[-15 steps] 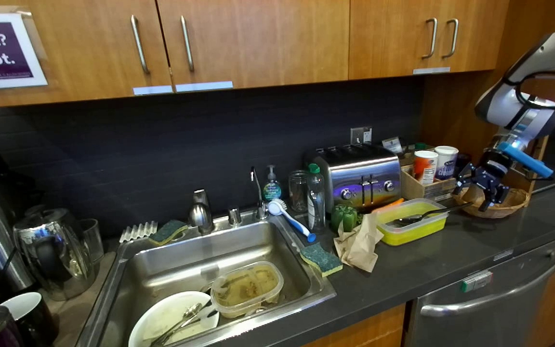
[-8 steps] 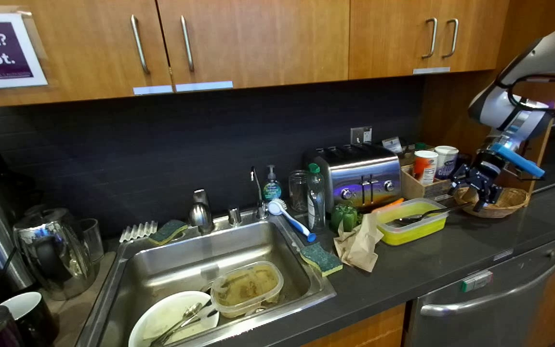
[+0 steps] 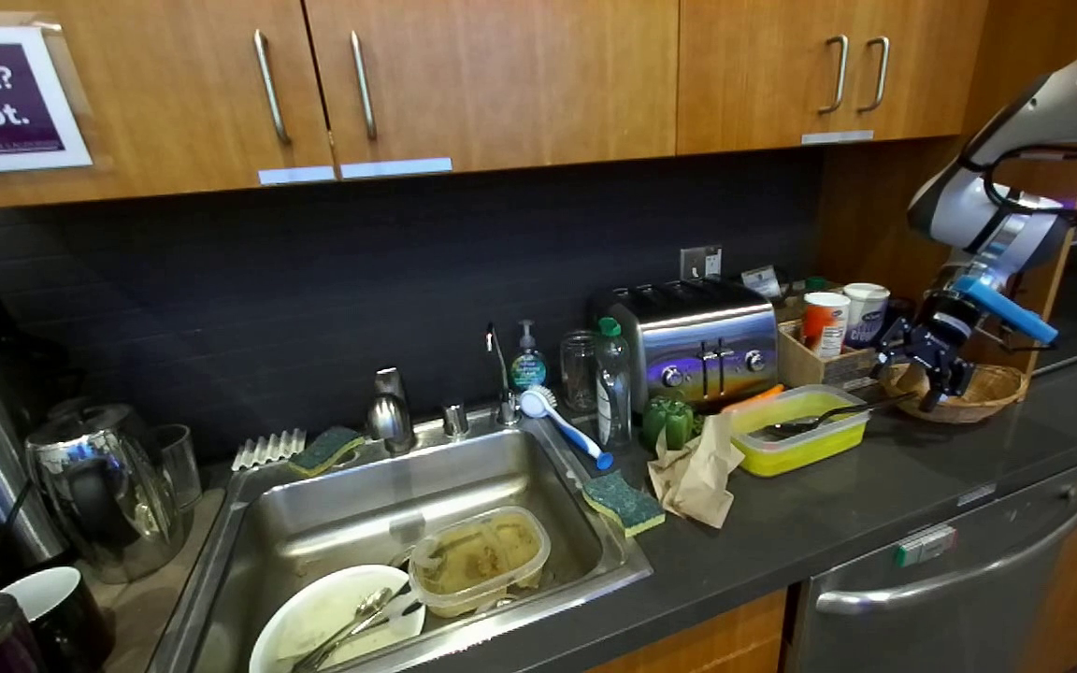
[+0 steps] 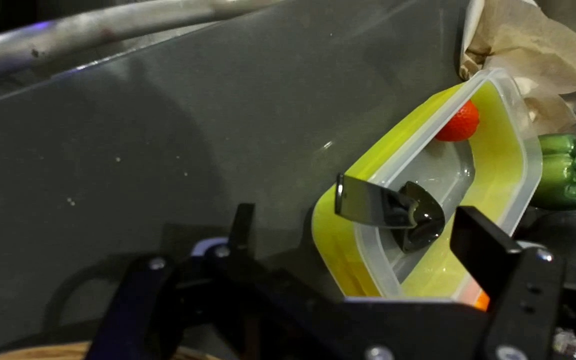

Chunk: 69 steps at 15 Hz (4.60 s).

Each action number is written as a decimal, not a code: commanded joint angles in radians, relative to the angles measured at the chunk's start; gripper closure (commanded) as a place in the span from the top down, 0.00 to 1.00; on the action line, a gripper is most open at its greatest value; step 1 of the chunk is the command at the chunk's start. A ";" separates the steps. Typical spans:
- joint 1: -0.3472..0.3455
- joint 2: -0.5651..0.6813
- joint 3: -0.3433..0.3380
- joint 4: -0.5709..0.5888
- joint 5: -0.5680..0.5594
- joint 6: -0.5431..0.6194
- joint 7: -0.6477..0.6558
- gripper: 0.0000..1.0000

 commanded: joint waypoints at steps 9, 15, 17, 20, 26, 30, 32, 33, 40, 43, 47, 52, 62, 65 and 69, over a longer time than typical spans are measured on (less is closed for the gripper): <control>-0.010 0.017 0.016 0.017 -0.061 -0.068 0.009 0.74; -0.010 0.027 0.031 0.016 -0.080 -0.065 0.006 0.30; -0.011 0.027 0.035 0.016 -0.082 -0.066 0.002 0.14; -0.011 0.027 0.037 0.016 -0.087 -0.066 -0.004 0.00; -0.014 0.026 0.039 0.020 -0.102 -0.065 -0.013 0.46; -0.015 0.030 0.041 0.029 -0.115 -0.060 -0.042 0.72; -0.013 0.039 0.043 0.044 -0.137 -0.049 -0.063 0.87; -0.014 0.045 0.045 0.054 -0.144 -0.054 -0.072 0.93; -0.016 0.086 0.063 0.115 -0.173 -0.055 -0.119 1.00; -0.018 0.101 0.069 0.132 -0.168 -0.058 -0.121 0.75; -0.022 0.111 0.075 0.146 -0.168 -0.061 -0.130 0.53; -0.025 0.113 0.078 0.160 -0.168 -0.077 -0.141 0.16; -0.030 0.118 0.077 0.200 -0.161 -0.138 -0.161 0.02; -0.031 0.117 0.077 0.202 -0.160 -0.146 -0.167 0.02; -0.026 0.093 0.080 0.178 -0.165 -0.152 -0.194 0.01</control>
